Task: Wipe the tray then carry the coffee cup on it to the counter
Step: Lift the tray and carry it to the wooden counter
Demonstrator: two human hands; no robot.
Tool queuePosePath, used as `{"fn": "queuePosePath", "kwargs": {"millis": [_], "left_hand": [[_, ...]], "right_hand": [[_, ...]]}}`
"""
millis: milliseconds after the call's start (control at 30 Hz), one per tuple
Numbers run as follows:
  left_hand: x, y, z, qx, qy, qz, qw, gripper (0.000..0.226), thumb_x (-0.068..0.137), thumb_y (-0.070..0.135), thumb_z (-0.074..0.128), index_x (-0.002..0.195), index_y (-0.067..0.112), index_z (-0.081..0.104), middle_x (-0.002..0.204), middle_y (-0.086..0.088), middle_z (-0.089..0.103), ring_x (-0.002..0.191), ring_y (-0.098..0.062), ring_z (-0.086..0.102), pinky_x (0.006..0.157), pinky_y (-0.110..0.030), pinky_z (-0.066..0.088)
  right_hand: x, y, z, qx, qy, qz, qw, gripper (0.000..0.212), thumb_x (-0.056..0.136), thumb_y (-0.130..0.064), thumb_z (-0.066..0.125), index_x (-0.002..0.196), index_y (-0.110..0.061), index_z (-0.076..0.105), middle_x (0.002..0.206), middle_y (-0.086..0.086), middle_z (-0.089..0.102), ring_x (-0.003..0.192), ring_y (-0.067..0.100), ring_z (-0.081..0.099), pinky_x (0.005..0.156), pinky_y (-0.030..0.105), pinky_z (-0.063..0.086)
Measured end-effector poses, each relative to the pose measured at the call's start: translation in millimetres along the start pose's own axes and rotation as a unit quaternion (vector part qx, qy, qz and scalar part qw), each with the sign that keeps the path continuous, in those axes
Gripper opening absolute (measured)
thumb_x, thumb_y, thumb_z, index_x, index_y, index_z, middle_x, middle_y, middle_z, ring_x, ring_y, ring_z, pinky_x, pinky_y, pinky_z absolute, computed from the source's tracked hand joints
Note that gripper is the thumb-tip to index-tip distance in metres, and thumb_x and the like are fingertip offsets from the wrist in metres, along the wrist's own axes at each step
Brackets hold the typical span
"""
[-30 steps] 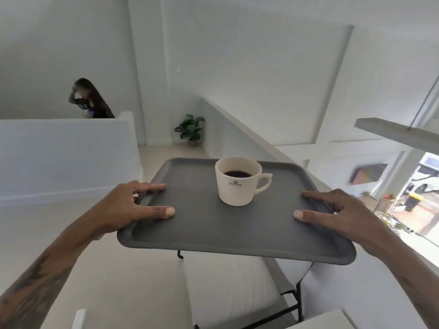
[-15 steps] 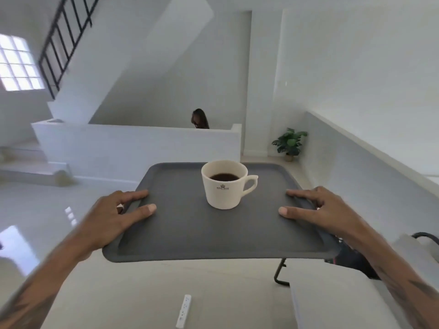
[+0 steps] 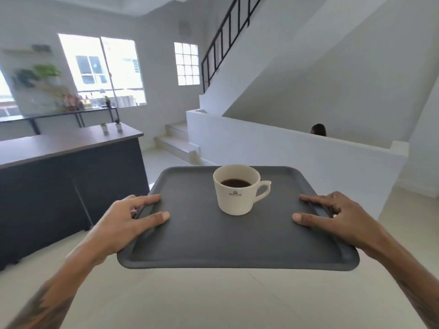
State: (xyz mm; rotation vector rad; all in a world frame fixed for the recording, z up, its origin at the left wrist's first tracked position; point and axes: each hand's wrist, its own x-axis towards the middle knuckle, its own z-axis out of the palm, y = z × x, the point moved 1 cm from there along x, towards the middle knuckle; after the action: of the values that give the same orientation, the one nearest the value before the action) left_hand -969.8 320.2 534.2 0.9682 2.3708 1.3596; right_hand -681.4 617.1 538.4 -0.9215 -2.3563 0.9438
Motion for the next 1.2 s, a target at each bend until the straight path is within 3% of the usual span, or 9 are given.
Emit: {"fn": "queuePosePath", "kwargs": {"millis": [300, 433, 633, 800, 933, 1033, 1200], "left_hand": [[71.4, -39.2, -39.6, 0.005, 0.157, -0.099, 0.983, 0.062, 0.065, 0.046, 0.081, 0.123, 0.028, 0.068, 0.104, -0.002, 0.062, 0.097, -0.017, 0.067, 0.087, -0.037, 0.054], [112.5, -63.8, -68.1, 0.03, 0.216, -0.125, 0.968, 0.058, 0.07, 0.042, 0.082, 0.124, 0.028, 0.067, 0.106, 0.001, 0.059, 0.099, -0.015, 0.064, 0.08, -0.025, 0.049], [189.0, -120.9, -136.6, 0.04, 0.248, -0.142, 0.958, 0.087, 0.044, 0.071, 0.075, 0.121, 0.033, 0.068, 0.103, 0.001, 0.062, 0.096, -0.012, 0.066, 0.083, -0.032, 0.053], [273.2, -155.8, -201.2, 0.065, 0.265, -0.143, 0.951, 0.086, 0.049, 0.074, 0.074, 0.124, 0.033, 0.067, 0.099, 0.002, 0.061, 0.092, -0.015, 0.066, 0.08, -0.033, 0.054], [344.3, -181.2, -241.4, 0.07, 0.284, -0.156, 0.943, 0.068, 0.063, 0.052, 0.079, 0.125, 0.028, 0.067, 0.101, 0.003, 0.06, 0.093, -0.011, 0.063, 0.08, -0.028, 0.05], [405.4, -205.2, -268.7, 0.077, 0.297, -0.159, 0.938, 0.065, 0.065, 0.047, 0.08, 0.125, 0.029, 0.066, 0.1, 0.007, 0.058, 0.091, -0.008, 0.061, 0.075, -0.021, 0.046], [510.3, -247.8, -300.6, 0.084, 0.334, -0.159, 0.925, 0.06, 0.072, 0.039, 0.08, 0.128, 0.028, 0.064, 0.096, 0.023, 0.047, 0.086, 0.0, 0.052, 0.071, -0.014, 0.039]], "right_hand": [[210.7, -48.6, 85.4, 0.014, -0.136, -0.112, 0.984, 0.064, 0.054, -0.073, 0.074, 0.112, -0.048, 0.066, 0.099, -0.005, 0.054, 0.092, 0.009, 0.056, 0.073, 0.025, 0.043], [290.9, -81.9, 144.1, 0.029, -0.186, -0.146, 0.971, 0.08, 0.039, -0.081, 0.064, 0.112, -0.049, 0.065, 0.102, -0.007, 0.055, 0.093, 0.007, 0.055, 0.07, 0.023, 0.042], [398.2, -143.8, 243.9, 0.042, -0.221, -0.183, 0.957, 0.077, 0.044, -0.081, 0.068, 0.114, -0.048, 0.065, 0.101, -0.009, 0.054, 0.095, 0.008, 0.054, 0.076, 0.027, 0.043], [491.5, -204.8, 316.8, 0.04, -0.23, -0.197, 0.952, 0.071, 0.053, -0.07, 0.071, 0.118, -0.045, 0.064, 0.103, -0.01, 0.053, 0.094, 0.009, 0.052, 0.079, 0.029, 0.043], [566.9, -244.6, 370.5, 0.046, -0.246, -0.21, 0.945, 0.083, 0.044, -0.083, 0.065, 0.118, -0.046, 0.063, 0.105, -0.015, 0.05, 0.09, 0.006, 0.051, 0.08, 0.027, 0.041], [632.0, -272.3, 411.1, 0.044, -0.247, -0.234, 0.939, 0.099, 0.029, -0.094, 0.056, 0.116, -0.048, 0.062, 0.104, -0.016, 0.049, 0.091, 0.008, 0.051, 0.081, 0.026, 0.042], [747.1, -308.1, 477.6, 0.045, -0.242, -0.277, 0.929, 0.105, 0.022, -0.099, 0.049, 0.113, -0.049, 0.062, 0.103, -0.009, 0.052, 0.09, 0.008, 0.052, 0.087, 0.032, 0.048]]}}
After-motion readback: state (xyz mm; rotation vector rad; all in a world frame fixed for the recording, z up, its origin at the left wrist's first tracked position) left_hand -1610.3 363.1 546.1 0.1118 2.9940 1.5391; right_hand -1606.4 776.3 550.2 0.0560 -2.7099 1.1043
